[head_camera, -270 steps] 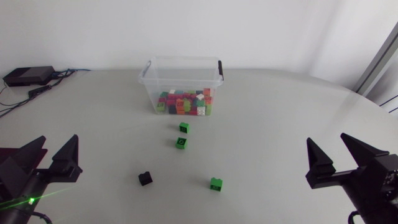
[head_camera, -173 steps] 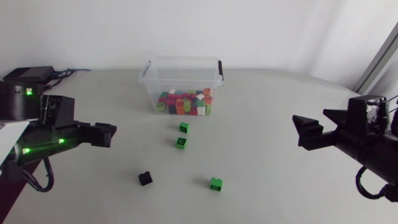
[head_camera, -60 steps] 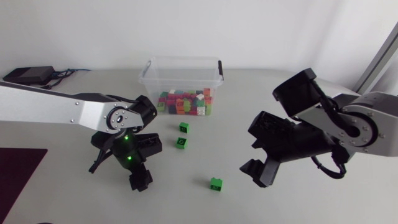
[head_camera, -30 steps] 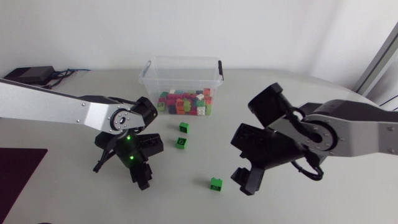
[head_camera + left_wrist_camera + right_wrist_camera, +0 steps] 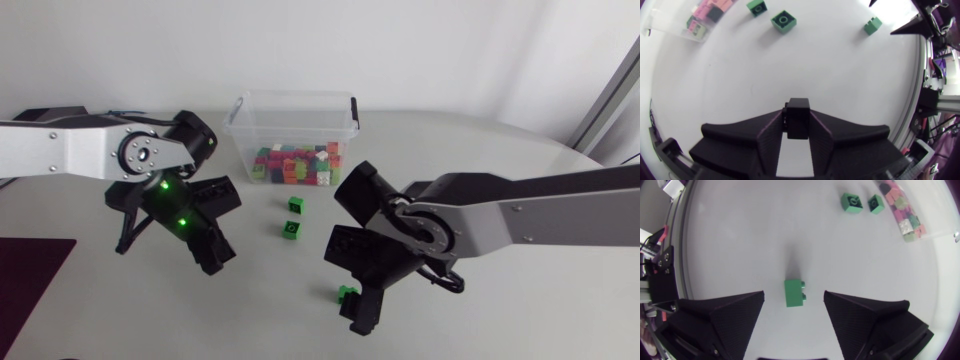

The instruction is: Place the duplo bricks in the container

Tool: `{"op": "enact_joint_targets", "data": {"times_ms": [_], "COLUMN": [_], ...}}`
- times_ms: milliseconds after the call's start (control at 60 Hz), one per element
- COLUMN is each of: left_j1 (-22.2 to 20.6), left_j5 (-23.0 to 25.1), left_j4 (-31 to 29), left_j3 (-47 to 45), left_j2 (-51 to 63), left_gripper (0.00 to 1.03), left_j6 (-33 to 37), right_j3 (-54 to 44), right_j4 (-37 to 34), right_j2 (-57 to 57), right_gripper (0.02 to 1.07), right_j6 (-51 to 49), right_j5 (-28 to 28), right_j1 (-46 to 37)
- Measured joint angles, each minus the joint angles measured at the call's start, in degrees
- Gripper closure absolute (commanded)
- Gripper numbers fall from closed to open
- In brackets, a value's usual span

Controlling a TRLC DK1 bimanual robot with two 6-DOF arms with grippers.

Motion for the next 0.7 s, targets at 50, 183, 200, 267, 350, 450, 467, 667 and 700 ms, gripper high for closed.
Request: {"op": "enact_joint_targets", "data": {"times_ms": [50, 183, 200, 267, 350, 450, 467, 667, 700], "left_j1": [1.09, 3.43, 3.63, 4.39, 5.09, 5.6, 5.66, 6.58, 6.69], "left_j5": [1.16, 4.24, 4.5, 6.21, 8.22, 9.38, 9.42, 10.43, 10.58], "left_j4": [-0.13, -0.17, -0.13, -0.07, 0.0, 1.09, 1.33, 4.59, 5.16], "left_j3": [0.98, 3.45, 3.72, 4.61, 5.64, 6.64, 6.8, 8.09, 8.2], "left_j2": [-0.7, -1.81, -1.9, -2.29, -2.67, -2.95, -2.97, -3.06, -3.06], "left_gripper": [0.8, 0.8, 0.8, 0.8, 0.8, 0.8, 0.8, 0.8, 0.8], "left_j6": [0.17, 0.57, 0.57, 0.57, 0.52, 0.17, -0.13, -2.1, -2.43], "right_j3": [0.26, 0.61, 0.68, 0.98, 1.6, 2.75, 2.93, 5.53, 5.86], "right_j4": [-0.02, -0.02, -0.02, -0.02, -0.02, -0.02, -0.02, -0.17, -0.22], "right_j2": [1.53, 4.94, 5.22, 6.14, 6.58, 7.19, 7.37, 10.8, 11.3], "right_gripper": [0.21, 0.31, 0.31, 0.31, 0.31, 0.32, 0.34, 0.59, 0.63], "right_j6": [-0.22, -1.07, -1.16, -1.46, -1.57, -2.38, -2.4, -4.13, -4.28], "right_j5": [0.42, 1.27, 1.29, 1.44, 1.46, 2.23, 2.38, 2.58, 2.58], "right_j1": [0.61, 1.25, 1.25, 1.25, 1.25, 1.25, 1.25, 1.14, 1.14]}}
